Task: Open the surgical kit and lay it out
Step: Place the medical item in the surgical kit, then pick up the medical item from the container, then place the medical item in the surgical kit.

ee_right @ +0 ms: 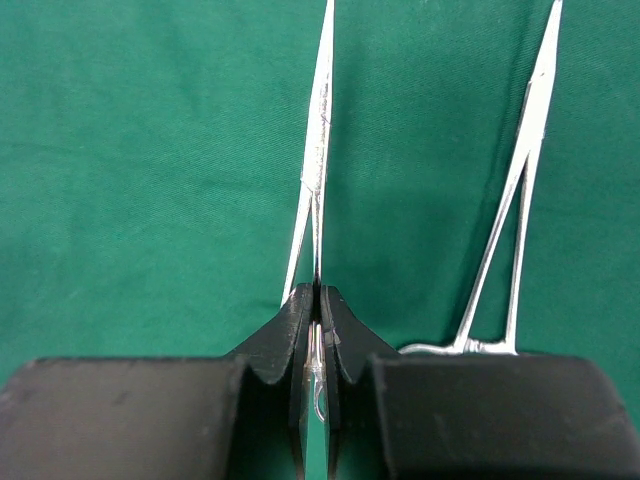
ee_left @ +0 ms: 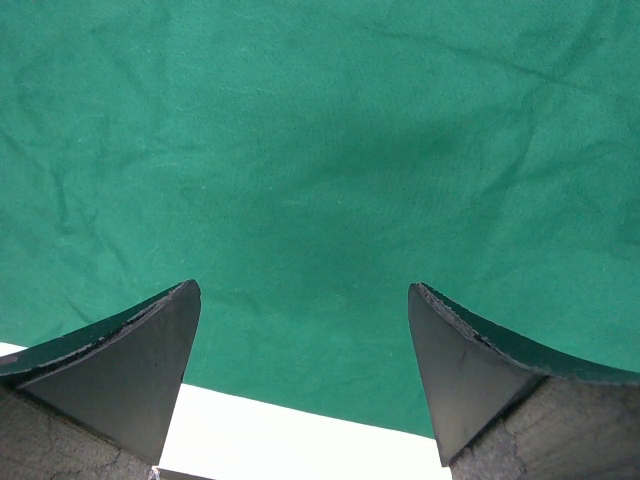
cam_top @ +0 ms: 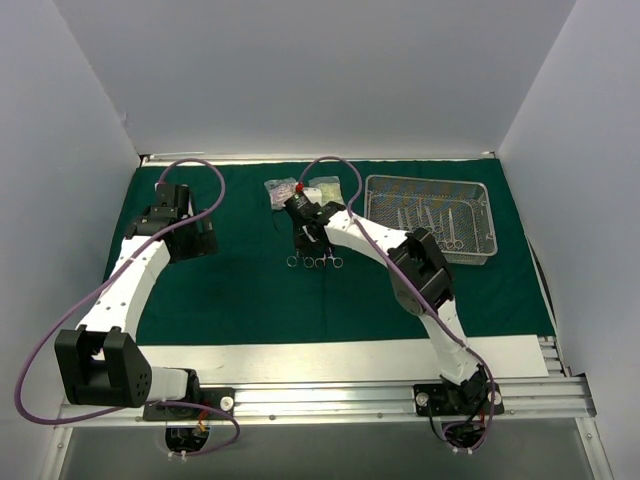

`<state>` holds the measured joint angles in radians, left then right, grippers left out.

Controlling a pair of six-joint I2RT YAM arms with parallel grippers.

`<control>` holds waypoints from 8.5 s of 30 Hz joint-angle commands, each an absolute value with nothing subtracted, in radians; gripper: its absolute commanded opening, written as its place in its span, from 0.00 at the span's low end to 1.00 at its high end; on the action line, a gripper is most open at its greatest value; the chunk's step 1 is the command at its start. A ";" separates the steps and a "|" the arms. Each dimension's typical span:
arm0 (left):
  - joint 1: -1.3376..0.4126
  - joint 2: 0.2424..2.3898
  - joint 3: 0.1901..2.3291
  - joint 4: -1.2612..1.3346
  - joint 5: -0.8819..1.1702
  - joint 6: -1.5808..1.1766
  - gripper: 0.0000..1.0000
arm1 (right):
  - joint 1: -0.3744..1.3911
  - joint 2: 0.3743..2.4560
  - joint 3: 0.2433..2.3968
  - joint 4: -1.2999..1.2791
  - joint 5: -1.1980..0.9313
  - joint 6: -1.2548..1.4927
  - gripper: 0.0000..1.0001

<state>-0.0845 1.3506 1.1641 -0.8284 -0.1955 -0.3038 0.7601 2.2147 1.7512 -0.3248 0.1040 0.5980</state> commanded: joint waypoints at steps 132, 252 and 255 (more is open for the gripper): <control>-0.089 1.312 1.146 -0.813 -0.160 -0.311 0.94 | 0.015 2.040 1.588 -0.388 -0.063 0.127 0.12; -0.089 1.264 1.183 -0.882 -0.253 -0.382 0.94 | 0.887 2.335 1.859 -0.038 0.121 0.715 0.00; -0.089 1.266 1.184 -0.881 -0.252 -0.382 0.94 | 0.887 2.350 1.878 -0.040 0.123 0.707 0.00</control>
